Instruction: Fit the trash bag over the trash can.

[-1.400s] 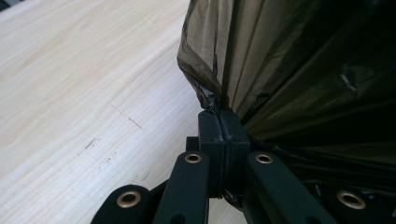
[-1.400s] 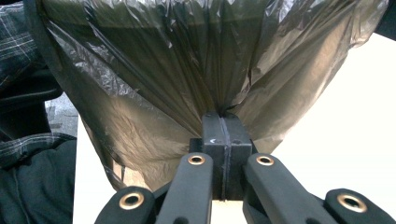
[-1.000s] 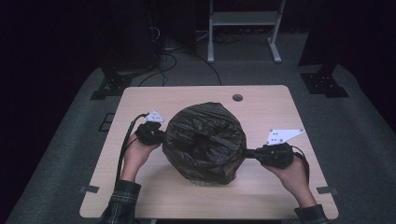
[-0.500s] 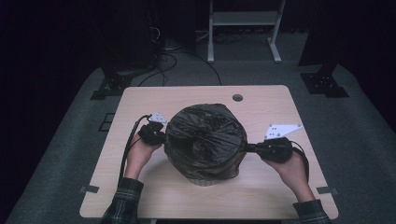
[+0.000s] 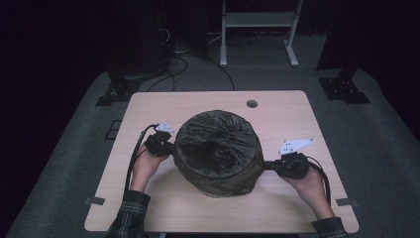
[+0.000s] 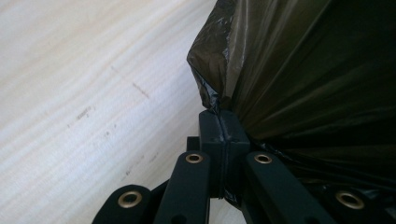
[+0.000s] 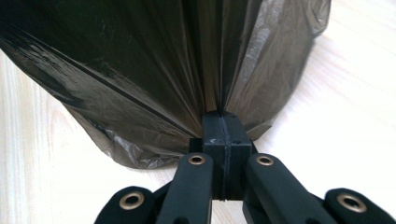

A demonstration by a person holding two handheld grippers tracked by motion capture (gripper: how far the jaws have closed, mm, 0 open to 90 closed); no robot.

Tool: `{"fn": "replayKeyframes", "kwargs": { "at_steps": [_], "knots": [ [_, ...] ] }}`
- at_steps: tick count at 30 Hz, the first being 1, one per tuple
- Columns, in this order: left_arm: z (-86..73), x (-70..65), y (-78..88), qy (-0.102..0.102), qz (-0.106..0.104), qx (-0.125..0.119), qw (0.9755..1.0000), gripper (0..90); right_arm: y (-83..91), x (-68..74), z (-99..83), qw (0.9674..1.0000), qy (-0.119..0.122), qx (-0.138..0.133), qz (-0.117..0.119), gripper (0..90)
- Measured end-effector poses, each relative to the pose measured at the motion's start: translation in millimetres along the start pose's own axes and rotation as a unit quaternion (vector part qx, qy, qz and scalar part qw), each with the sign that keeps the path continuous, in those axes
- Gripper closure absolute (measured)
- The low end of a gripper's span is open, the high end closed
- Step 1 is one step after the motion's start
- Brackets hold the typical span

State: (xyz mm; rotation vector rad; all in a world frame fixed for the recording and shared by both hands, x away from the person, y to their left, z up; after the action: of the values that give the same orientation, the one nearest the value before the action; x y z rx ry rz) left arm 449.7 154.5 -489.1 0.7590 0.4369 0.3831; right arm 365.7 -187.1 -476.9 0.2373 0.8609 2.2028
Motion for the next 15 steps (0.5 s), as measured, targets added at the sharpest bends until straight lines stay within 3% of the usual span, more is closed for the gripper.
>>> {"fn": "replayKeyframes", "kwargs": {
  "at_steps": [5, 15],
  "knots": [
    [-7.8, 5.2, -3.8, 0.011, 0.0, 0.005, 0.9999, 89.7, -5.8, 1.6, -5.8, 0.9999, 0.002, 0.012, -0.001, 90.0],
    [-16.5, 7.8, -4.5, 0.015, 0.006, 0.018, 0.9997, 89.6, -8.0, -1.2, -15.0, 0.9994, 0.003, 0.033, -0.006, 90.0]
  ]
}}
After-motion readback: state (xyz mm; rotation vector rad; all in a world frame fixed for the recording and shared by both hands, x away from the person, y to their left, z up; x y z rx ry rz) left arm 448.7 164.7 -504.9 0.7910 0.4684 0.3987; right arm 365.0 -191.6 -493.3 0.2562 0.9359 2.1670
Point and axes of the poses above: each handheld gripper's, and its own axes: y roughly backward along the jaws, z roughly out of its top, x roughly to its left, the point moved 8 cm from there along -y, roughly forward along the jaws, and after that the axes turned 15 degrees about -z, right-handed, at the moved point
